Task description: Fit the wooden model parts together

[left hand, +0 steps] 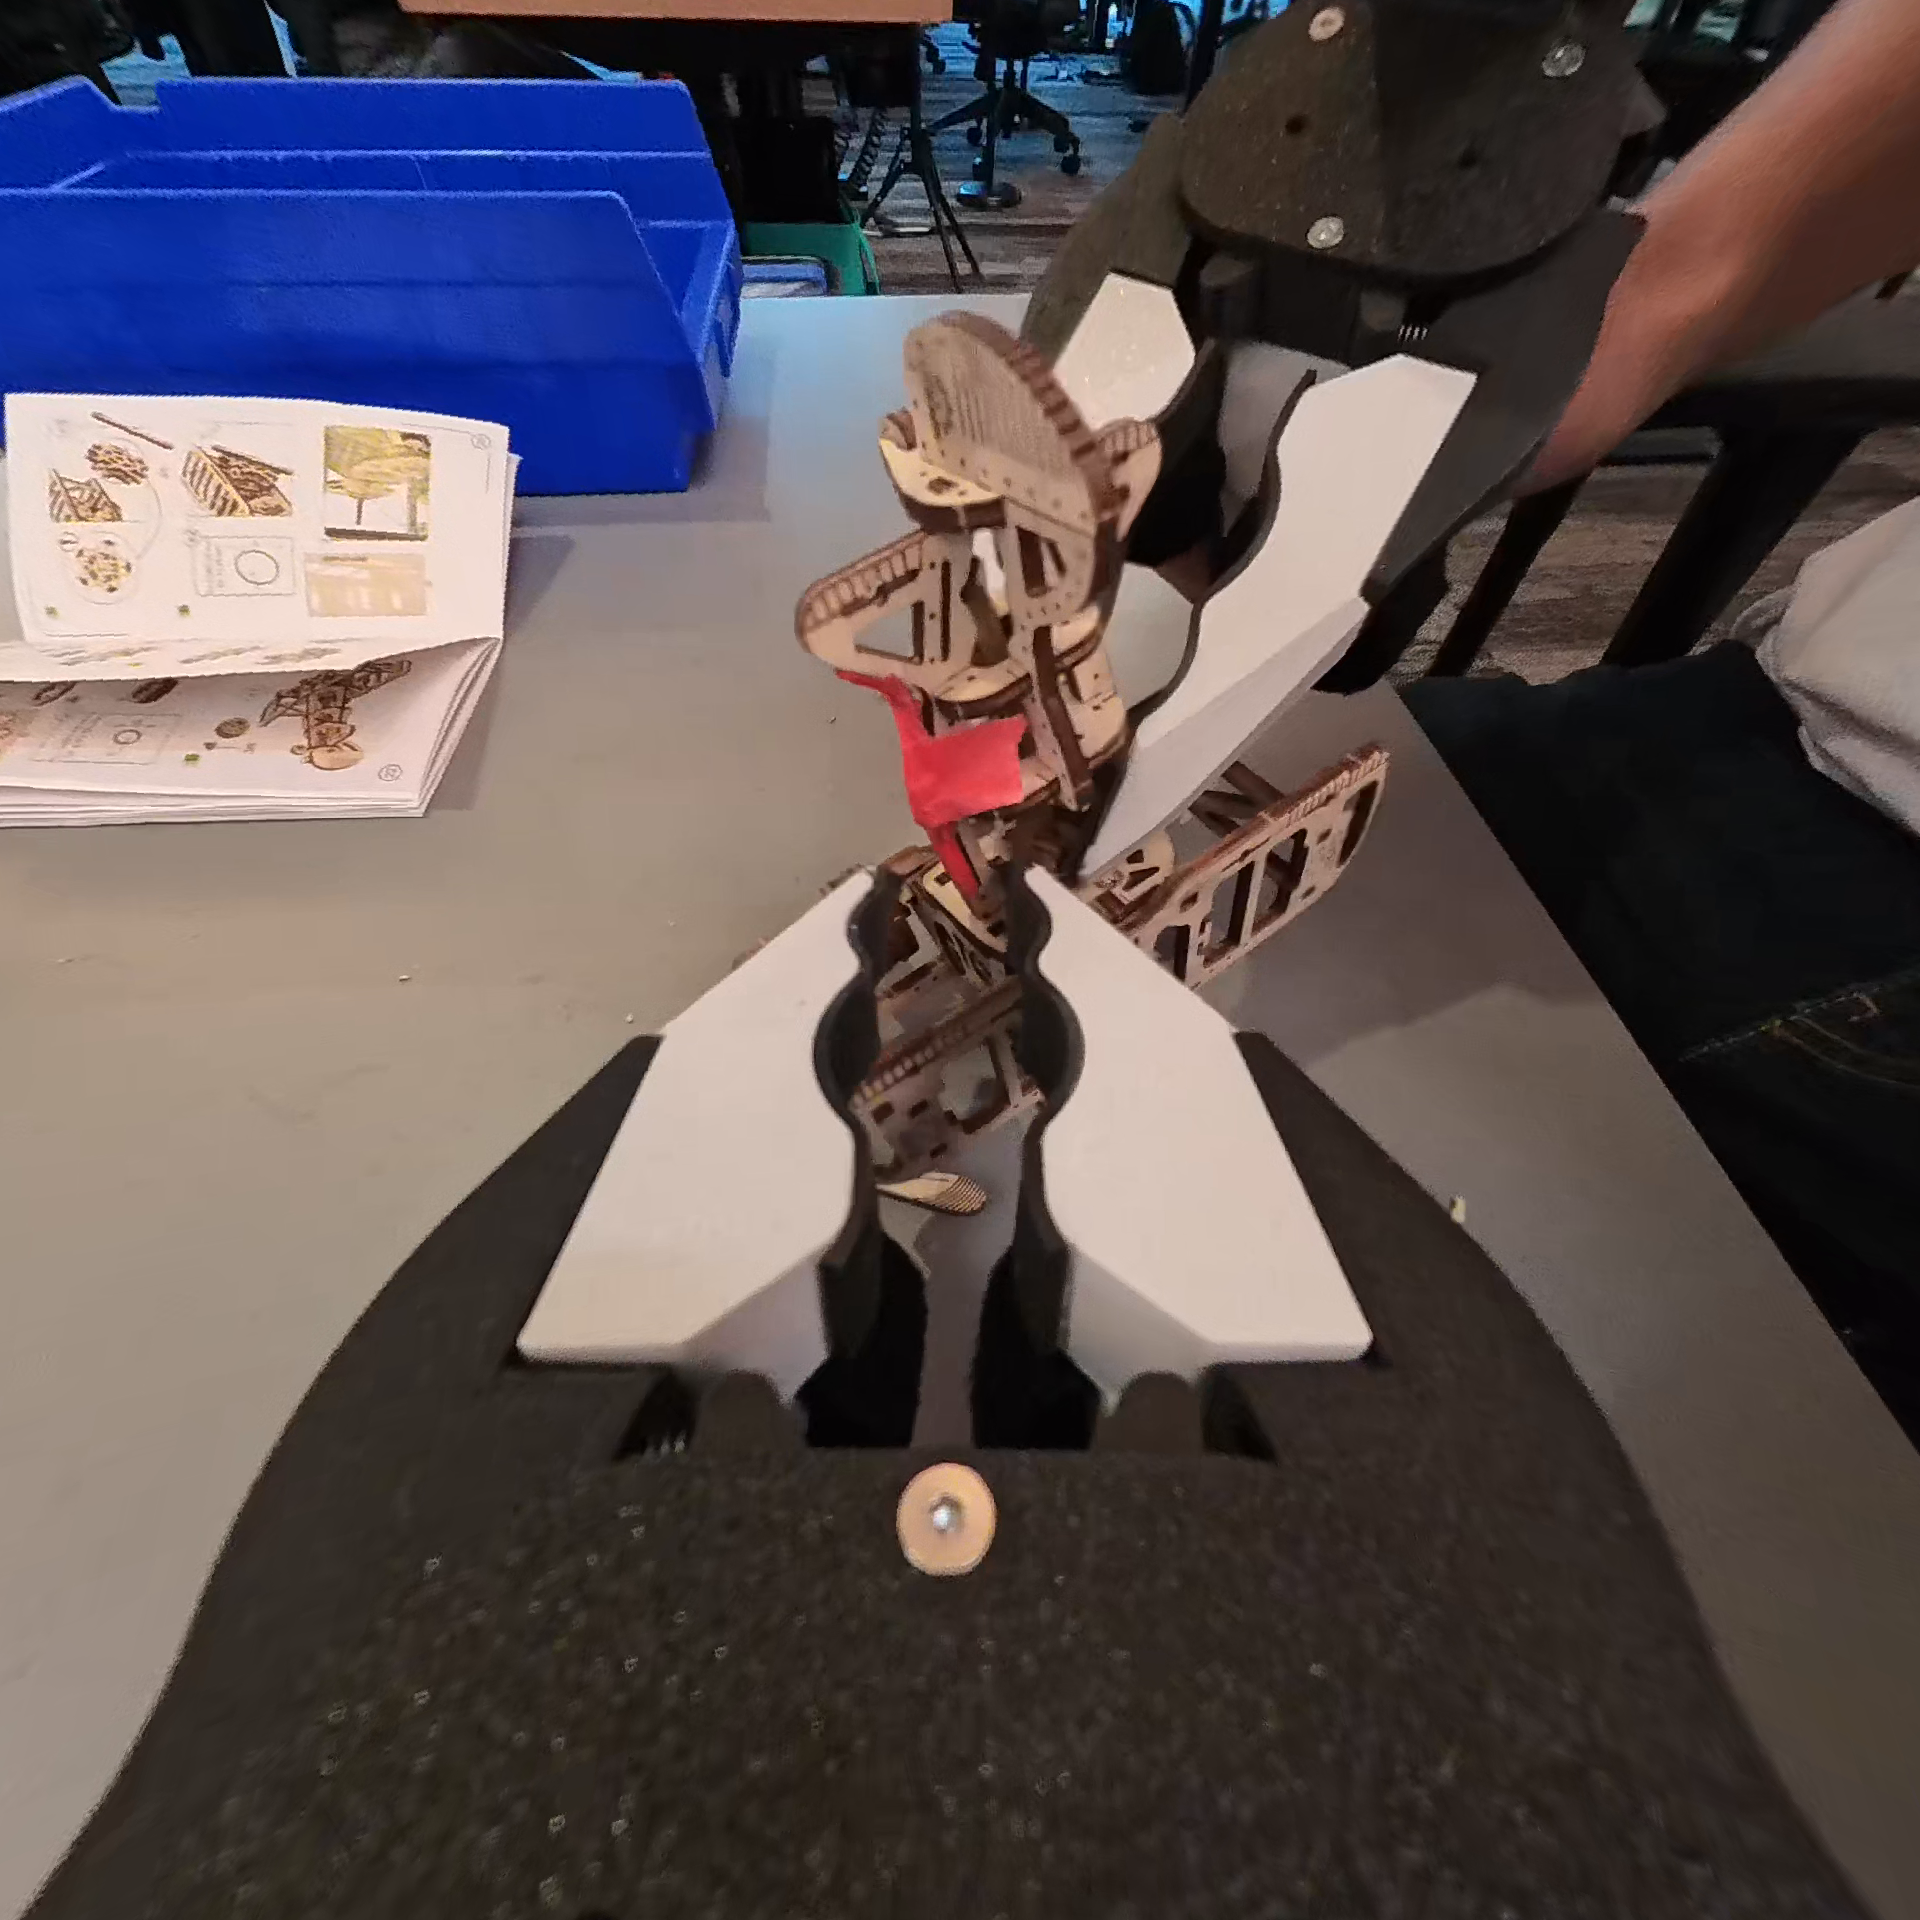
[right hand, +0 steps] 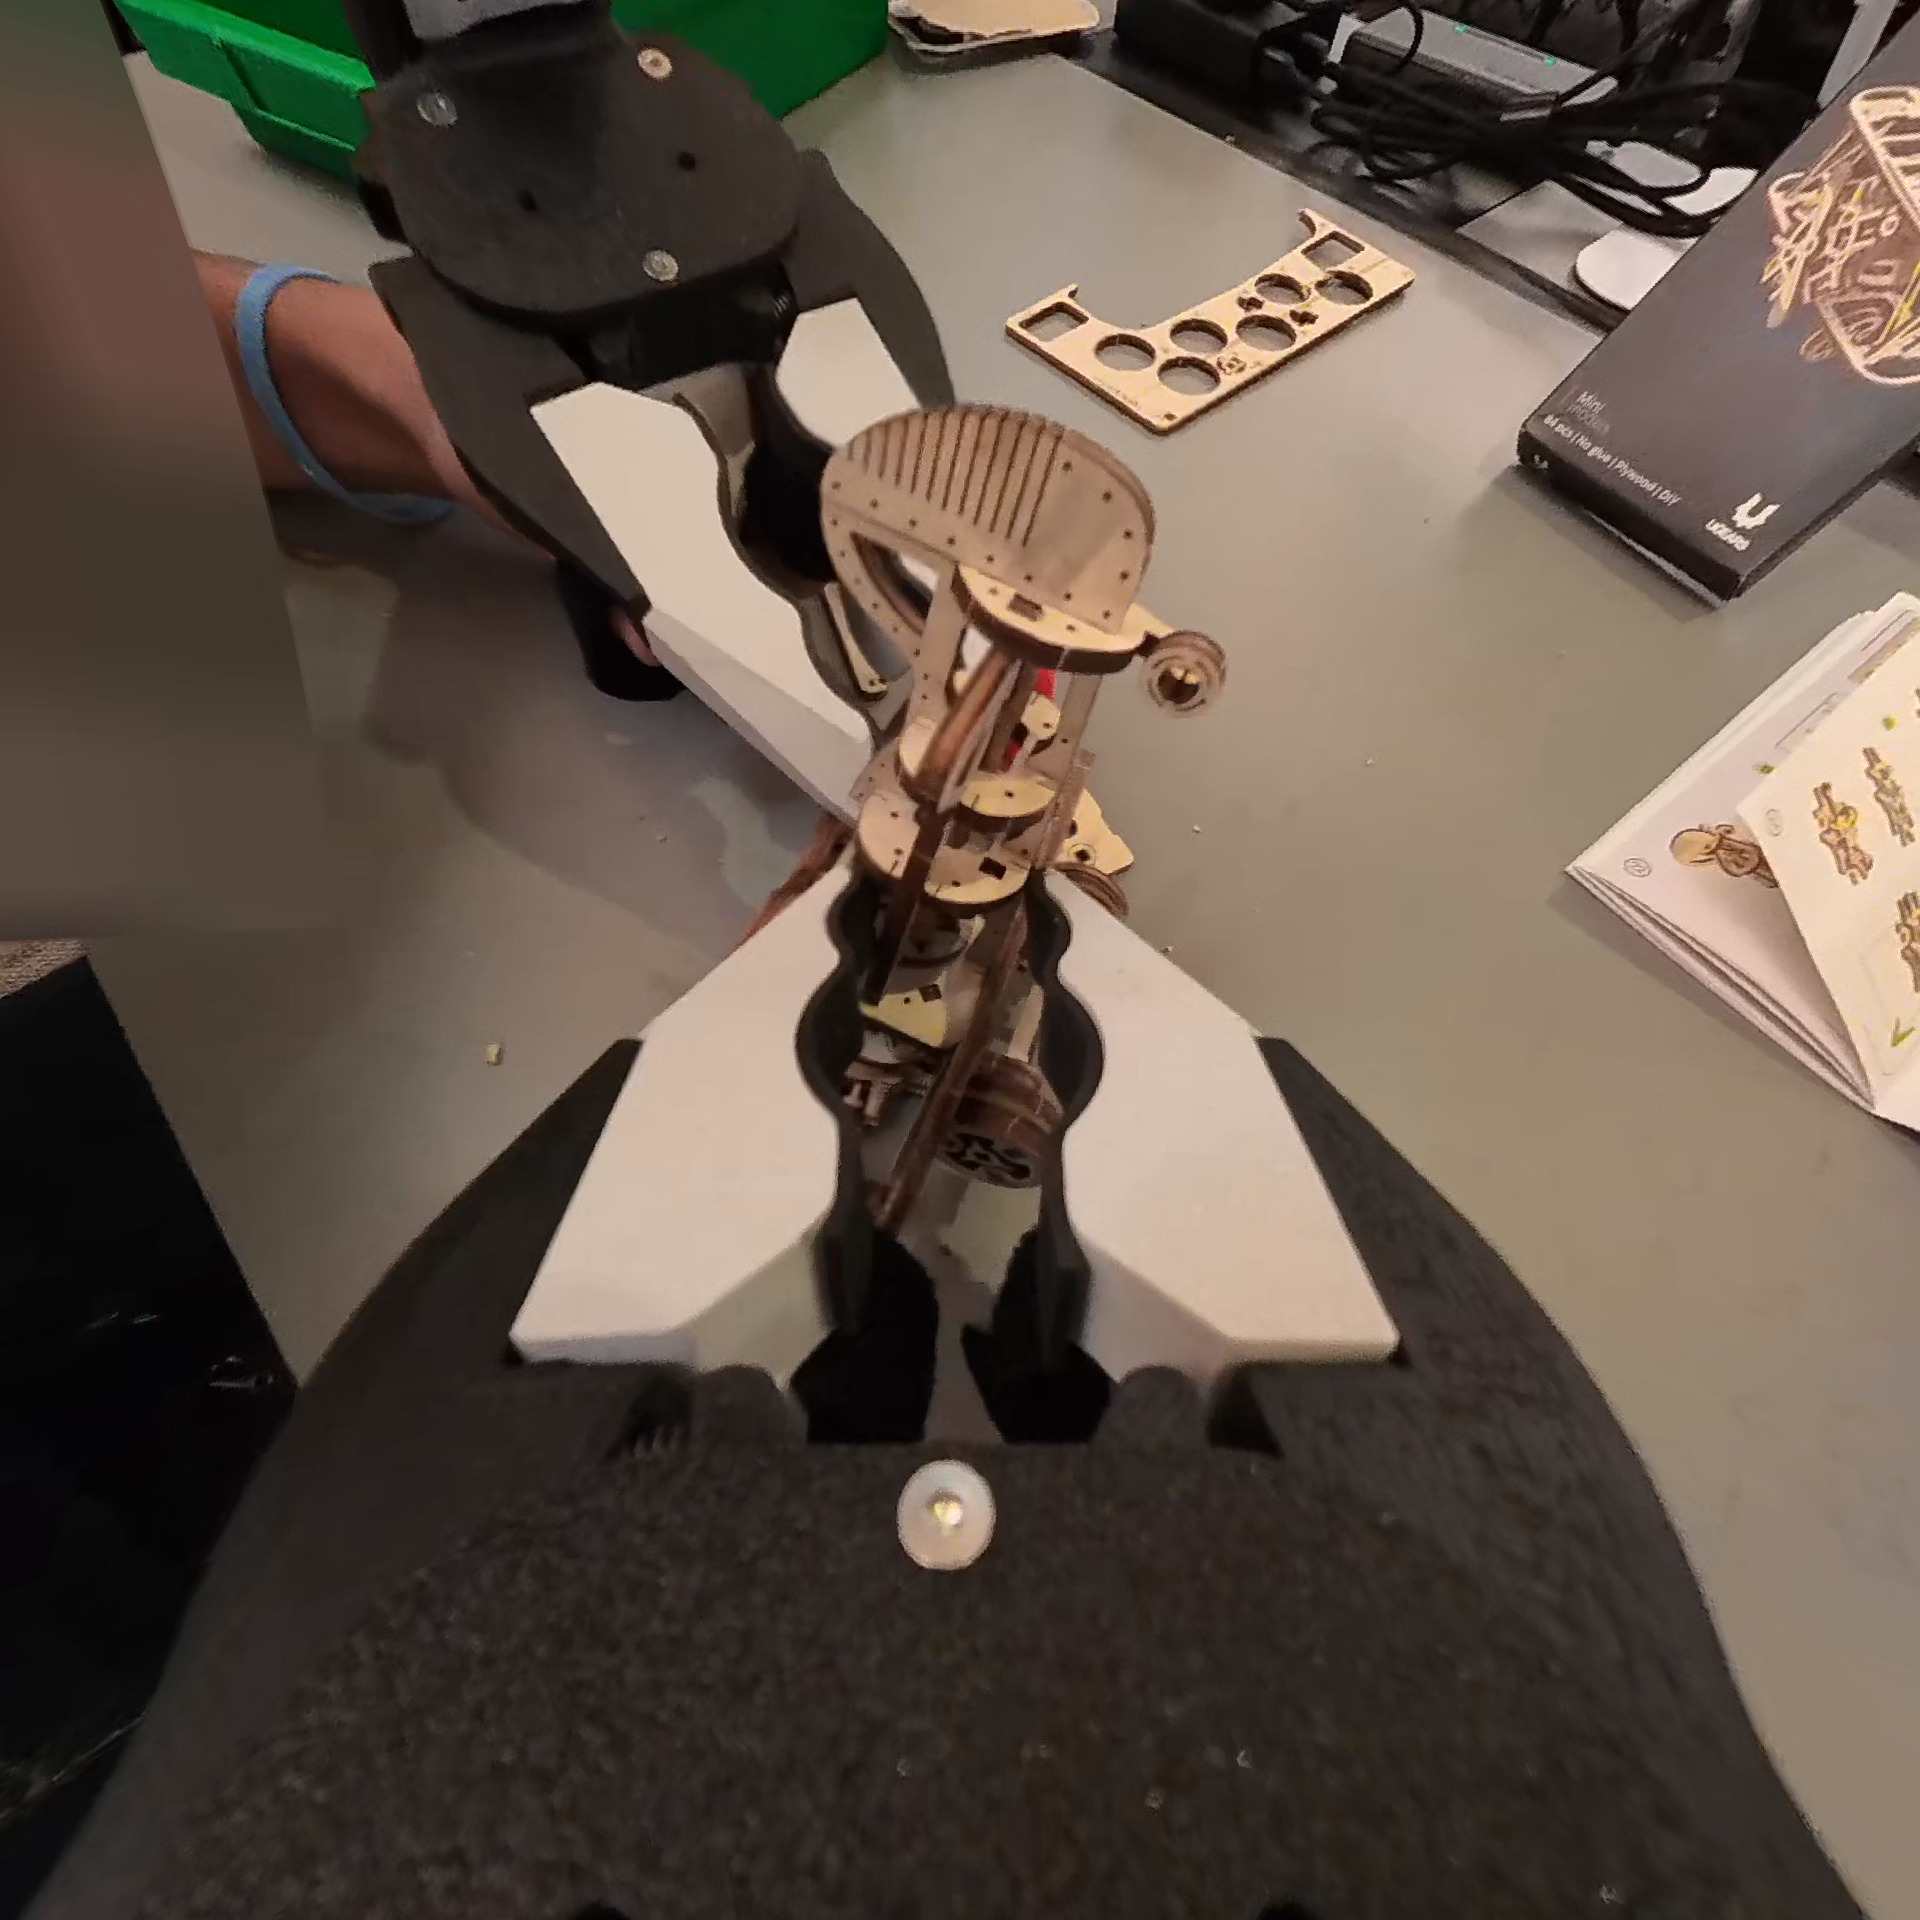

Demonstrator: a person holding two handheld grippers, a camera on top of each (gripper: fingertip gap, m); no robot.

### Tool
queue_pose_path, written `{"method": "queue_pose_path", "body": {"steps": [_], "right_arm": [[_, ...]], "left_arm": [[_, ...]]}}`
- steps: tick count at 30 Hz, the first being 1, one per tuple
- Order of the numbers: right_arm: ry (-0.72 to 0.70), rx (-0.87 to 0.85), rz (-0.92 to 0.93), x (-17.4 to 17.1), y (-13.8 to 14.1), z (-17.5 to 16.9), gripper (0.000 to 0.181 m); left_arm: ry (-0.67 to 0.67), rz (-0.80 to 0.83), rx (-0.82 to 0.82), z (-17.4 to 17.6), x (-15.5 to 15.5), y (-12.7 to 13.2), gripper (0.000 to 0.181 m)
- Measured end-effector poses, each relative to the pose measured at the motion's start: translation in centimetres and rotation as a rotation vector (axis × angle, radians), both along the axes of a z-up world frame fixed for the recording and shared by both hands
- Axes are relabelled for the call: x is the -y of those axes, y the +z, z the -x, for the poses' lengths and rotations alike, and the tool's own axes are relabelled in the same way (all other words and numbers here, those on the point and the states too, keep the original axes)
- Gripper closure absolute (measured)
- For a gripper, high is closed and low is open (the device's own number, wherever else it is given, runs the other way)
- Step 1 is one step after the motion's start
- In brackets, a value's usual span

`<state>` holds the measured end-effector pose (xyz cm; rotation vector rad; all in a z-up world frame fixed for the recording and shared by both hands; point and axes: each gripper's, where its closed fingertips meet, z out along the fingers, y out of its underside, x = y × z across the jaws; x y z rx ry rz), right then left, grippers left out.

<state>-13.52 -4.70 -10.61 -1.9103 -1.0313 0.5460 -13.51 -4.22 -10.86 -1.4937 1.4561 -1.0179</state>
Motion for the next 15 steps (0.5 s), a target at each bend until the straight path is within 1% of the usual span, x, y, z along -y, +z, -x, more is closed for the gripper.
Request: {"method": "queue_pose_path", "body": {"steps": [3, 7, 13, 15], "right_arm": [[0.010, 0.013, 0.015, 0.30, 0.04, -0.32, 0.153], [0.005, 0.027, 0.046, 0.47, 0.29, -0.57, 0.156], [-0.042, 0.040, 0.039, 0.41, 0.12, -0.64, 0.157], [-0.021, 0.058, 0.006, 0.54, 0.10, -0.57, 0.156]], "left_arm": [[-0.003, -0.025, -0.007, -0.05, 0.18, -0.12, 0.167], [-0.007, -0.014, -0.006, -0.02, 0.16, -0.10, 0.167], [0.000, -0.009, -0.008, -0.03, 0.02, -0.13, 0.166], [-0.011, -0.012, -0.008, -0.02, 0.21, -0.14, 0.169]]}}
